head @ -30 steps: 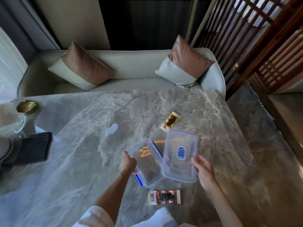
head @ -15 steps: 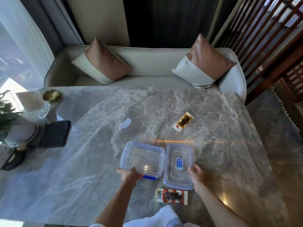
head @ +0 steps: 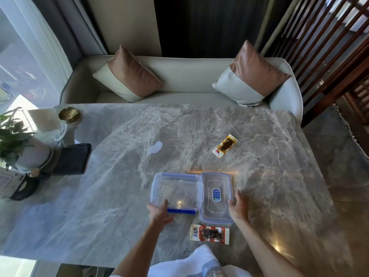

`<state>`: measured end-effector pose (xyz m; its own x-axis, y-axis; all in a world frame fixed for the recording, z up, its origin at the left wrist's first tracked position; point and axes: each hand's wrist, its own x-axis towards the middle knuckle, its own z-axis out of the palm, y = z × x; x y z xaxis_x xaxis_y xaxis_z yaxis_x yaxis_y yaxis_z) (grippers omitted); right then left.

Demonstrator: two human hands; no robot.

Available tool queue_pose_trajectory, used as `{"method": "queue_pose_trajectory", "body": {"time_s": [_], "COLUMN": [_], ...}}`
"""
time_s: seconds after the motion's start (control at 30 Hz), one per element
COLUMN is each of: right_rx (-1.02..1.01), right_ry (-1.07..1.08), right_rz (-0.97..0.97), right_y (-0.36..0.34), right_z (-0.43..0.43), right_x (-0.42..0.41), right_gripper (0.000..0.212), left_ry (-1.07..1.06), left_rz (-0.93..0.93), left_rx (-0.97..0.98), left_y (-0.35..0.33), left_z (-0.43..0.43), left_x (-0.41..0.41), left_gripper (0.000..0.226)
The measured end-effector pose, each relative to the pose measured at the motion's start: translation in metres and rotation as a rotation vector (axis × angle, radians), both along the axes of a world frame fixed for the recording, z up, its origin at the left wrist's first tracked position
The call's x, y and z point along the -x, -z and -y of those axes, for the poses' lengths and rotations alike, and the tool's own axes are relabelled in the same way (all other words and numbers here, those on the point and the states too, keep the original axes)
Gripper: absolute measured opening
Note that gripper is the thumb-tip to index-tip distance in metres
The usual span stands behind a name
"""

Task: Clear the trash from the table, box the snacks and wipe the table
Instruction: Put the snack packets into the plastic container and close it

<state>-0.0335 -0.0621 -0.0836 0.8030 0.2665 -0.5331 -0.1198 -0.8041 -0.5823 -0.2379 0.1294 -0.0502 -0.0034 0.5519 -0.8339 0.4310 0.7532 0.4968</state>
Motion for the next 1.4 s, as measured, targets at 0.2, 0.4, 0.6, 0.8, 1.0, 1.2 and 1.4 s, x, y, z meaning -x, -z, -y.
{"method": "queue_pose_trajectory", "body": {"time_s": [0.2, 0.4, 0.6, 0.8, 1.0, 1.2, 1.4], "right_rx": [0.008, 0.127, 0.079, 0.023, -0.167, -0.125, -0.018], "right_ry": [-0.032, 0.063, 0.145, 0.189, 0.239, 0.078, -0.018], "right_rz": [-0.035, -0.076, -0.229, -0.308, -0.263, -0.016, 0.120], "right_y": [0.003, 0.000, 0.018, 0.007, -0.041, -0.062, -0.057], "right_z": [0.013, 0.051, 0.060, 0.069, 0.048, -0.049, -0.128], "right_x": [-0.005, 0.042, 0.070, 0.062, -0.015, -0.145, -0.230], "right_gripper": [0.059, 0.009, 0.021, 0.027, 0.013, 0.020, 0.021], "left_ry": [-0.056, 0.437, 0.591, 0.690, 0.557, 0.408, 0.362], "left_rz": [-0.239, -0.296, -0.222, -0.206, 0.128, 0.210, -0.001], "left_rx": [-0.069, -0.019, -0.074, 0.067, 0.173, 0.063, -0.142], "left_y": [-0.007, 0.021, 0.005, 0.007, -0.019, -0.044, -0.029], "left_z": [0.007, 0.072, 0.108, 0.109, 0.084, 0.024, -0.017], "left_x": [-0.003, -0.002, -0.023, -0.033, -0.083, -0.204, -0.295], "left_gripper": [0.071, 0.045, 0.016, 0.021, 0.011, 0.020, 0.012]}}
